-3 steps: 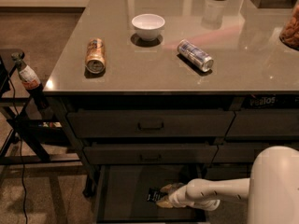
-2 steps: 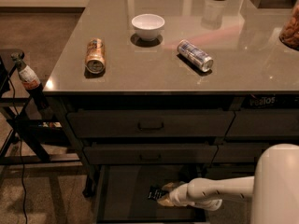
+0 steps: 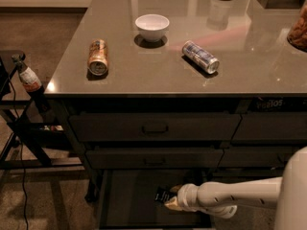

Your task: Pick rxbar blueberry from bottom drawer and place on counter

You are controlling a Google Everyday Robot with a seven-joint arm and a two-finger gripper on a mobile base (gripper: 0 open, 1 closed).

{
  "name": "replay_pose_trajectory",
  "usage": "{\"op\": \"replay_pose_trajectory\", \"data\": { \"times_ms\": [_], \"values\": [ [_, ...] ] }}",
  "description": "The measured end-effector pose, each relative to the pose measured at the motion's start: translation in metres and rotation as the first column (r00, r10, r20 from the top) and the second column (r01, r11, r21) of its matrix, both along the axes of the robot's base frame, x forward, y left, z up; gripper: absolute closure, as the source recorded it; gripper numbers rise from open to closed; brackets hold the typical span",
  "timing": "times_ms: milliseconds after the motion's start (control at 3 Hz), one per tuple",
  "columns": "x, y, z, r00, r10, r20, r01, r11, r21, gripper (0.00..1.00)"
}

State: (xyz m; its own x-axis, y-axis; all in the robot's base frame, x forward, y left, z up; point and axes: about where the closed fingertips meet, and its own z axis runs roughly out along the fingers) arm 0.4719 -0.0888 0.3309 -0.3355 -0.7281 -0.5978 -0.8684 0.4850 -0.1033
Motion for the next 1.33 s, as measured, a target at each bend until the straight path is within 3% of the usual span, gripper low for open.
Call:
{"op": "replay_pose_trajectory", "data": {
  "times_ms": [333,667,1000,1333],
  "values": [
    [-0.001,-0.001,0.051,0.9985,0.010,0.055,-0.009,1.000,-0.017,1.00],
    [0.000,0.000,0.057,0.9982,0.017,0.058,-0.016,1.000,-0.013,1.00],
    [0.000,-0.003,0.092,0.9951,-0.009,0.099,0.010,1.000,-0.011,1.00],
    [0.002,-0.009,0.137,0.9863,-0.031,0.162,0.037,0.999,-0.036,1.00]
  ]
}}
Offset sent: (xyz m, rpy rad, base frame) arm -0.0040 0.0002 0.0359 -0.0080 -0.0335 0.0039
